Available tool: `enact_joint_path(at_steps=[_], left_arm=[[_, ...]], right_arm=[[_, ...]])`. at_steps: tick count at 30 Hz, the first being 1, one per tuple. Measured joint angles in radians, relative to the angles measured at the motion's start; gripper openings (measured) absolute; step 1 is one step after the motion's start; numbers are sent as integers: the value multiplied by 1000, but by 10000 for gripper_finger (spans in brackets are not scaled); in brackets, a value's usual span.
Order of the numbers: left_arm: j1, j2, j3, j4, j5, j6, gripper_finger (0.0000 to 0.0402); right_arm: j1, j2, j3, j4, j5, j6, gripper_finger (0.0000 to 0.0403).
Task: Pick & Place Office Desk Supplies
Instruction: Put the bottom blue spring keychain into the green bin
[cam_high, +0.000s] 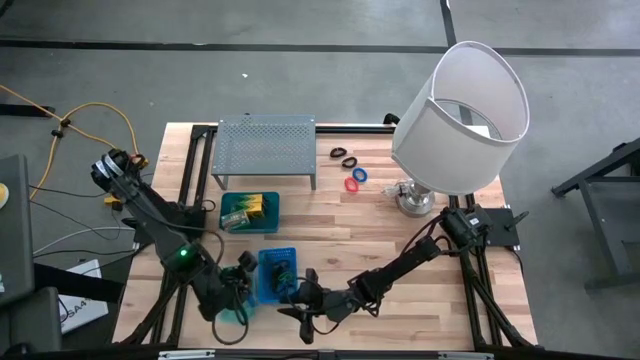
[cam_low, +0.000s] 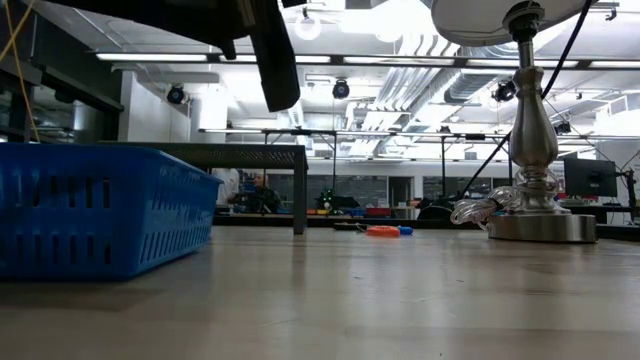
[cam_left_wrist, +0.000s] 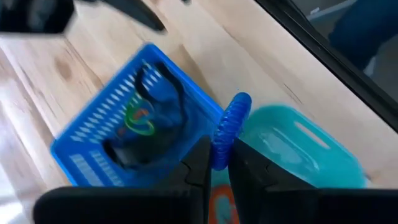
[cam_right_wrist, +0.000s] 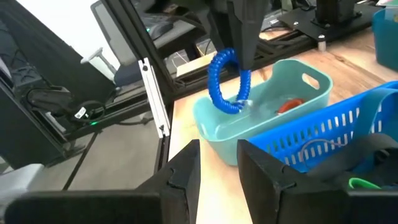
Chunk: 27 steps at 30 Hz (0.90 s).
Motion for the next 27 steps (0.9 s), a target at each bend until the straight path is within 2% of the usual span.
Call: enact_joint_path(at_steps=[9, 18, 22, 27], left_arm=[[-89, 0, 0, -85, 0, -190, 35], [-118, 0, 0, -88, 0, -235, 37], [-105, 0, 0, -89, -3, -308, 55], [-96, 1, -1, -90, -6, -318, 87]], right_arm=[[0, 0, 0, 0, 1, 2, 94], [0, 0, 0, 0, 1, 2, 94], [0, 0, 0, 0, -1, 2, 94], [0, 0, 0, 0, -1, 2, 94]])
